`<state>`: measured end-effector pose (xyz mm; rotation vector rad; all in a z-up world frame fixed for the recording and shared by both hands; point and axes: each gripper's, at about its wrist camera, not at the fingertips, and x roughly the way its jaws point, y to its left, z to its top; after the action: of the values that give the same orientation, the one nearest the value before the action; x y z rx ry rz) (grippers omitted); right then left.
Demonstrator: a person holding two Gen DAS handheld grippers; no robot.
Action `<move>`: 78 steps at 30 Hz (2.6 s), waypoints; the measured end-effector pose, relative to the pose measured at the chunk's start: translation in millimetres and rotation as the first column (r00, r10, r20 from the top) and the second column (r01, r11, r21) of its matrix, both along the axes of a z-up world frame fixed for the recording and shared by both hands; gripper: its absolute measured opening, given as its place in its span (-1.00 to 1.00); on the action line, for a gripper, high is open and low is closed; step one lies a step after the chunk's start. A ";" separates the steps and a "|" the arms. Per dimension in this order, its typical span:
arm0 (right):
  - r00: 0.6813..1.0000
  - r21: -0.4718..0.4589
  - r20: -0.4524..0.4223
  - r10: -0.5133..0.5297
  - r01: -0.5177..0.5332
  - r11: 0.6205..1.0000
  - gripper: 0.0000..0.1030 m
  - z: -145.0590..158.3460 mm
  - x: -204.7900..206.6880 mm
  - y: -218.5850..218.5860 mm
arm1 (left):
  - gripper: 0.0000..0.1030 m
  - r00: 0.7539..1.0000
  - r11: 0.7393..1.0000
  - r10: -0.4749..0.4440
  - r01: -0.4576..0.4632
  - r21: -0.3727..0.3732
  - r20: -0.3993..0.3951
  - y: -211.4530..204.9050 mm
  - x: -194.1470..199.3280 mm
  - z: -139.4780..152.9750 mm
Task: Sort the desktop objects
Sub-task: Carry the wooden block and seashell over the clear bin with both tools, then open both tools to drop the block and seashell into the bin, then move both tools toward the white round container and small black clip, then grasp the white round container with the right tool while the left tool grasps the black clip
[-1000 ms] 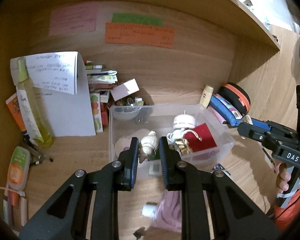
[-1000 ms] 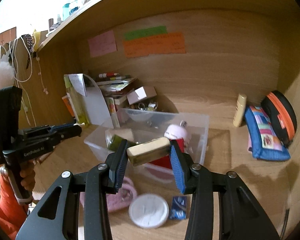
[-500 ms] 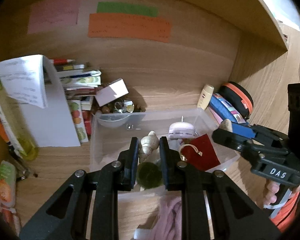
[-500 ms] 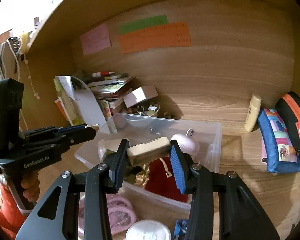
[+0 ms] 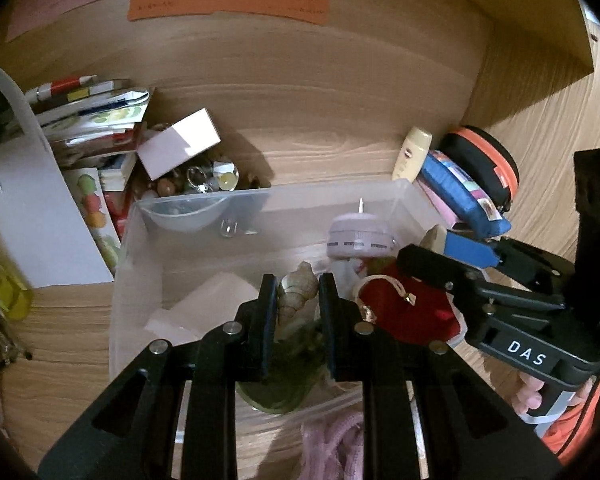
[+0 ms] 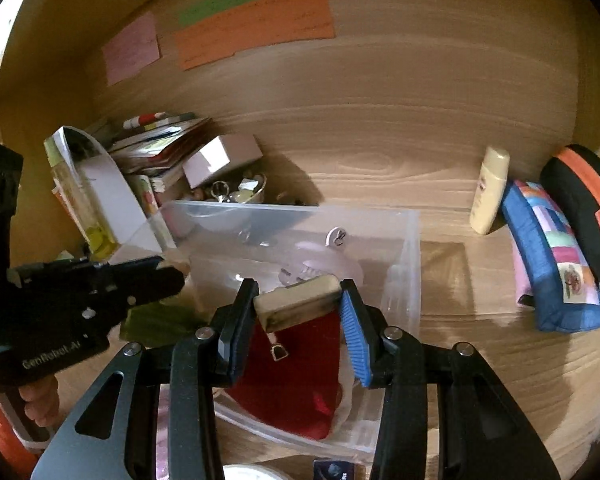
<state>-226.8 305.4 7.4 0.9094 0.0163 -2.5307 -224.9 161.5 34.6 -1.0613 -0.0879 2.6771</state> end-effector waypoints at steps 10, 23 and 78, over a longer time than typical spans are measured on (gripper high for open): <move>0.998 0.085 -0.068 0.002 0.004 0.996 0.01 -0.8 9.6 -13.1 | -0.54 1.000 1.000 -0.020 0.020 0.011 0.002 -0.6 2.1 2.5; 0.994 0.012 -0.106 0.007 -0.006 1.000 0.16 26.0 27.1 2.7 | 0.04 0.988 0.999 0.039 -0.042 -0.017 -0.153 -23.8 48.7 47.4; 0.995 0.189 0.093 0.031 -0.048 0.981 0.22 -56.8 106.9 -3.7 | -0.65 0.989 0.976 0.146 -0.140 -0.167 0.023 -59.2 165.0 -68.2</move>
<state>-119.9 301.7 -49.4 1.0851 0.2517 -2.4801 -59.9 102.3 -33.7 -1.1940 0.0550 2.8358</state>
